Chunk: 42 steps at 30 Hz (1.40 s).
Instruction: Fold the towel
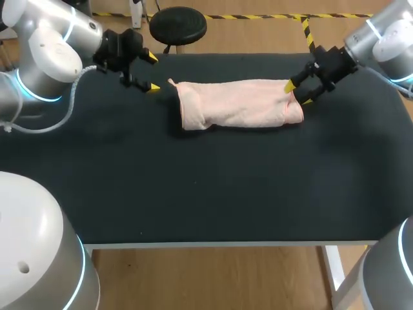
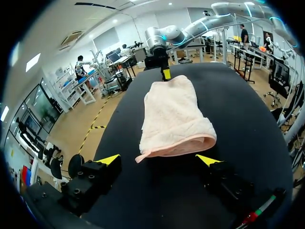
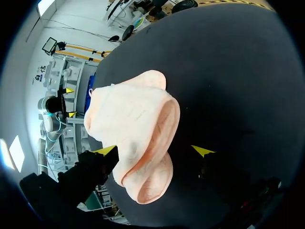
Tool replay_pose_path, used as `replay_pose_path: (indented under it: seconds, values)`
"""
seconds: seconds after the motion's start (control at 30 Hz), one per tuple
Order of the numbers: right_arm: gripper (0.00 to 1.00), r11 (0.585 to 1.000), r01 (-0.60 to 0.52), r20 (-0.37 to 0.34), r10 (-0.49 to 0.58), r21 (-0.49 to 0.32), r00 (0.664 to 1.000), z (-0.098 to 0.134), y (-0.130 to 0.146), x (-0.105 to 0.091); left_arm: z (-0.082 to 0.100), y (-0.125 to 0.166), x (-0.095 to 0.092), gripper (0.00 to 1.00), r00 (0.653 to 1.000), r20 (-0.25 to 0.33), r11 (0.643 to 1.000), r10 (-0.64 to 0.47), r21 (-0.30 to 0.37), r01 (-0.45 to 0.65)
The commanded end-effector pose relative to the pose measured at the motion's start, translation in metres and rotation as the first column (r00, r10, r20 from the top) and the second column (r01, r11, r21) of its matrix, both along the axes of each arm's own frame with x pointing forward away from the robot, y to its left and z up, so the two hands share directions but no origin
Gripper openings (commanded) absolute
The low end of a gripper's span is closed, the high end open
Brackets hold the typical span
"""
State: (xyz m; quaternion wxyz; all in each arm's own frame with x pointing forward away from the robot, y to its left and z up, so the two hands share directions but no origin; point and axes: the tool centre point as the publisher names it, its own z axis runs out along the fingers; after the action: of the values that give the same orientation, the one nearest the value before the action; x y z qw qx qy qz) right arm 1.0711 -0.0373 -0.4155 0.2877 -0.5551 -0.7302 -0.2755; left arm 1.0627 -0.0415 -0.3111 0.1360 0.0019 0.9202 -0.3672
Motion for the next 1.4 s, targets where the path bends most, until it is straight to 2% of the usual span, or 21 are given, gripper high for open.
replay_pose_path:
  seconds: [0.03,0.47,0.83,0.87,0.93,0.97,1.13,1.4]
  values:
    - [1.0,1.0,-0.004,-0.012,0.004,0.011,1.0,-0.011,0.003,0.002,-0.001,0.0,0.0,1.0,1.0,0.003,1.0,-0.001,-0.002,0.001]
    - [1.0,0.998,-0.032,-0.039,0.034,0.056,0.999,-0.015,0.02,0.0,-0.001,0.0,0.0,1.0,1.0,0.003,1.0,-0.001,-0.002,0.001]
    - [1.0,0.995,-0.066,-0.026,0.068,0.078,0.997,-0.009,0.034,0.002,-0.001,0.0,0.0,1.0,1.0,0.003,1.0,-0.001,-0.002,0.001]
    - [0.79,0.995,-0.066,-0.025,0.068,0.076,0.997,-0.008,0.034,0.003,-0.001,0.0,0.0,1.0,1.0,0.003,1.0,-0.001,-0.002,0.001]
    - [0.1,0.996,-0.064,-0.021,0.065,0.069,0.998,-0.007,0.033,0.003,-0.001,0.0,0.0,1.0,1.0,0.003,1.0,-0.001,-0.002,0.001]
    - [0.0,0.996,-0.061,-0.021,0.063,0.066,0.998,-0.006,0.032,0.003,-0.001,0.0,0.0,1.0,1.0,0.003,1.0,-0.001,-0.002,0.001]
    - [0.0,0.998,-0.048,-0.023,0.049,0.051,0.999,-0.002,0.027,0.003,-0.001,0.0,0.0,1.0,1.0,0.003,1.0,-0.001,-0.002,0.001]
    - [0.0,0.999,-0.047,-0.068,0.047,-0.002,0.997,0.013,0.026,0.01,-0.001,0.0,0.0,1.0,1.0,0.003,1.0,-0.001,-0.002,0.001]
